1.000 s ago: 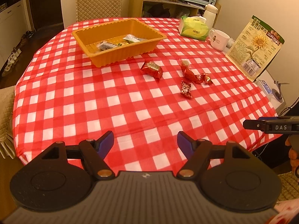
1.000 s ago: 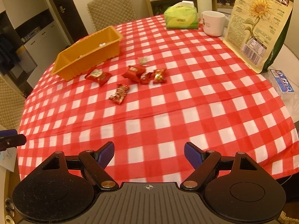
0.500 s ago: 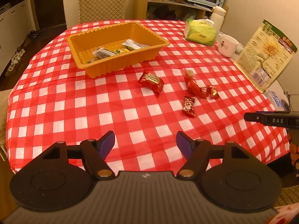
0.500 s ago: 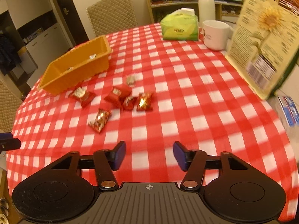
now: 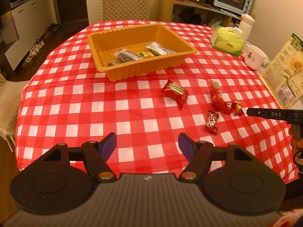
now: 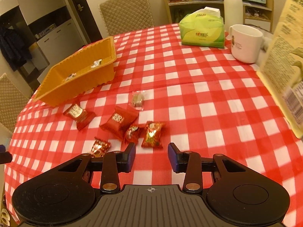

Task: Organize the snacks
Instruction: 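Grasp the red-gold candy with the right tool while the left tool grasps the red jujube packet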

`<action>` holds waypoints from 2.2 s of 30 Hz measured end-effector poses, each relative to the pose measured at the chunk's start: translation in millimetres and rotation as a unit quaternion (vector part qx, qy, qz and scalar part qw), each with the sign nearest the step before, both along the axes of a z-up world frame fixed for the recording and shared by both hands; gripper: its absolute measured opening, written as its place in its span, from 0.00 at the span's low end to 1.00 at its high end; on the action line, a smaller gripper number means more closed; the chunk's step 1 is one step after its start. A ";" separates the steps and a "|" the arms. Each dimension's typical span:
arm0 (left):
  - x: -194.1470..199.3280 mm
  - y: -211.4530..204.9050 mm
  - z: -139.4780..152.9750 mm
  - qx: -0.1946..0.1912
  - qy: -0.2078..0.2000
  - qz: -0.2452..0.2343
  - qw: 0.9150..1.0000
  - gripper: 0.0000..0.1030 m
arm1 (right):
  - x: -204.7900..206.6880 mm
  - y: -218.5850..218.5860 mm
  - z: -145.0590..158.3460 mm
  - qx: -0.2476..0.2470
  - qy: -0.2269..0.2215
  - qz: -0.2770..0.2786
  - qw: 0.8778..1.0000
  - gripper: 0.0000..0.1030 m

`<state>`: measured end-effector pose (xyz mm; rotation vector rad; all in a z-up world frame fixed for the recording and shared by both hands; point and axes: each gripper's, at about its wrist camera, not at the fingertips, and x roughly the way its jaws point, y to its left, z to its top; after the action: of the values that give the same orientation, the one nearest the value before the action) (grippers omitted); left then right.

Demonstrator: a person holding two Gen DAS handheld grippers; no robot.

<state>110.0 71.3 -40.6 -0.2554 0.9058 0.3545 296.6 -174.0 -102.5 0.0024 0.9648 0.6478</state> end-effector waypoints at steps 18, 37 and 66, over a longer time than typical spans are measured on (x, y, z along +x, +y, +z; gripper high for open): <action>14.6 -4.9 -6.4 0.001 0.013 0.015 1.000 0.67 | 35.0 25.8 -28.6 -0.013 0.018 0.010 1.000 0.27; 76.8 -18.5 -33.6 -0.022 0.010 -0.031 0.999 0.65 | 53.4 2.9 -10.7 0.008 0.002 -0.015 1.000 0.21; 193.5 -0.7 -81.9 -0.024 0.026 -0.025 0.999 0.53 | 75.4 -45.8 -7.7 0.028 0.011 -0.077 0.997 0.21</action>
<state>303.5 70.6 -122.5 -0.2679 0.9701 0.2955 371.9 -219.7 -110.2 0.1316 0.9580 0.5336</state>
